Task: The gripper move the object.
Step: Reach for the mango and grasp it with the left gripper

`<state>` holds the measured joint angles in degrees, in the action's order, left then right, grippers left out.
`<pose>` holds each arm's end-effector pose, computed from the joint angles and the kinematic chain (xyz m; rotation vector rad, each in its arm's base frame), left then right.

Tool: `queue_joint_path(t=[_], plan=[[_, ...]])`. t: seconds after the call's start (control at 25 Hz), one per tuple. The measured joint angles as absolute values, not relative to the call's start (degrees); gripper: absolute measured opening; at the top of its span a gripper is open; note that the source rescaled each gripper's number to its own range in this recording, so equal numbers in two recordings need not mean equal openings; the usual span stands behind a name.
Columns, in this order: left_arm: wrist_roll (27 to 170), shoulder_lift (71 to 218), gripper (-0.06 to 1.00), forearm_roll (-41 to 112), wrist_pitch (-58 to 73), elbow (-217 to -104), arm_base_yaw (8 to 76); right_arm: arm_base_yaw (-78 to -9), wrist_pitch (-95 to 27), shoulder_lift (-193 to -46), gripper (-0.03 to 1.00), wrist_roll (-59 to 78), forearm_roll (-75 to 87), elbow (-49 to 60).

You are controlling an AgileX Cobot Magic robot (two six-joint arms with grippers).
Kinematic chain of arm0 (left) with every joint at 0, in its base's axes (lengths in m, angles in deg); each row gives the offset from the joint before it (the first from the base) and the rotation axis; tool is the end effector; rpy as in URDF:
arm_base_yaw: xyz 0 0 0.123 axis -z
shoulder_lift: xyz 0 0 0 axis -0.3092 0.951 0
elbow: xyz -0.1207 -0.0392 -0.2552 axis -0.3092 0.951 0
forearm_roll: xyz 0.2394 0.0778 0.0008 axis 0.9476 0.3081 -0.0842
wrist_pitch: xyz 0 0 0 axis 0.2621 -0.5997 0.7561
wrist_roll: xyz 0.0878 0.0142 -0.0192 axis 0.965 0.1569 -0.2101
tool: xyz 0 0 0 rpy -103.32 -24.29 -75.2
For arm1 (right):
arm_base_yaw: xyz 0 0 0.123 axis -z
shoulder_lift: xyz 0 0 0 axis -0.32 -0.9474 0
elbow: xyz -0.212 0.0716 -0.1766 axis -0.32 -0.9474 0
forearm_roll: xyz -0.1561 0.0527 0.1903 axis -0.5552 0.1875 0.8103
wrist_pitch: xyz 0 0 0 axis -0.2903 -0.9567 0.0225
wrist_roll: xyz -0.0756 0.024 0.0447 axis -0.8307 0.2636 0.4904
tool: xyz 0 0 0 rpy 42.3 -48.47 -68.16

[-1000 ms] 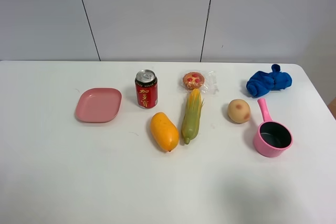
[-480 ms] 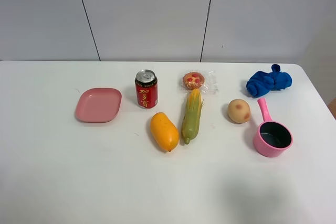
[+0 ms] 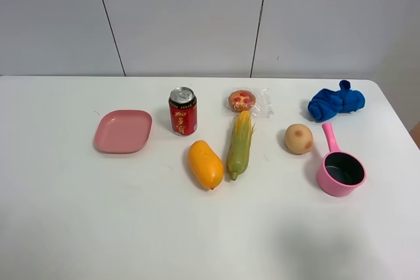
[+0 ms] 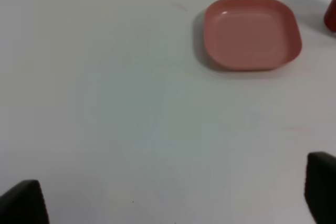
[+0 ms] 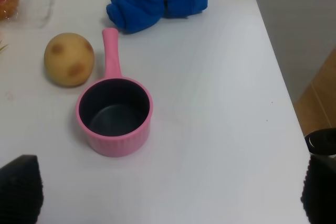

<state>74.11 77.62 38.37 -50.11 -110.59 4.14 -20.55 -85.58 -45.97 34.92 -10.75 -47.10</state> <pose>0.0129 -0.0125 0.2811 -0.0750 2.1339 0.0087 -0.0034 -0.0120 0.2734 0.0192 2.0528 -0.1300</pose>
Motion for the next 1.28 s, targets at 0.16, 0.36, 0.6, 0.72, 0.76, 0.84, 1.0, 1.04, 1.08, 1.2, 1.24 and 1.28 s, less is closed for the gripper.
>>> queue_joint_path(t=[0.16, 0.36, 0.6, 0.72, 0.76, 0.84, 1.0, 1.04, 1.08, 1.2, 1.24, 1.28], plan=[[74.32, 79.06, 1.00, 38.37, -49.61, -112.13, 4.14, -20.55, -85.58, -45.97, 1.00, 34.92, -10.75, -47.10], [74.34, 83.59, 1.00, 38.20, -48.37, -116.00, 4.46, -20.55, -85.58, -45.97, 1.00, 34.92, -10.75, -47.10], [76.18, 92.10, 1.00, 35.28, -45.25, -119.16, 5.13, -20.55, -85.58, -45.97, 1.00, 34.92, -10.75, -47.10], [78.36, 96.68, 1.00, 33.04, -43.06, -119.79, 5.13, -20.55, -85.58, -45.97, 1.00, 34.92, -10.75, -47.10], [78.98, 97.92, 1.00, 32.50, -42.49, -119.79, 5.13, -20.55, -85.58, -45.97, 1.00, 34.92, -10.75, -47.10], [80.43, 100.86, 1.00, 31.72, -41.25, -119.79, 5.13, -20.55, -85.58, -45.97, 1.00, 34.92, -10.75, -47.10], [83.26, 105.78, 1.00, 30.96, -37.92, -120.15, 5.13, -20.55, -85.58, -45.97, 1.00, 34.92, -10.75, -47.10], [83.79, 106.74, 1.00, 30.96, -37.28, -120.53, 5.13, -20.55, -85.58, -45.97, 1.00, 34.92, -10.75, -47.10], [84.43, 107.90, 1.00, 30.90, -36.58, -121.03, 5.13, -20.55, -85.58, -45.97, 1.00, 34.92, -10.75, -47.10], [86.17, 111.08, 1.00, 30.90, -35.61, -122.77, 5.13, -20.55, -85.58, -45.97, 1.00, 34.92, -10.75, -47.10], [86.41, 112.22, 1.00, 30.90, -35.49, -123.47, 5.13, -20.55, -85.58, -45.97, 1.00, 34.92, -10.75, -47.10], [86.86, 113.33, 1.00, 30.90, -35.42, -124.20, 5.13, -20.55, -85.58, -45.97, 1.00, 34.92, -10.75, -47.10]])
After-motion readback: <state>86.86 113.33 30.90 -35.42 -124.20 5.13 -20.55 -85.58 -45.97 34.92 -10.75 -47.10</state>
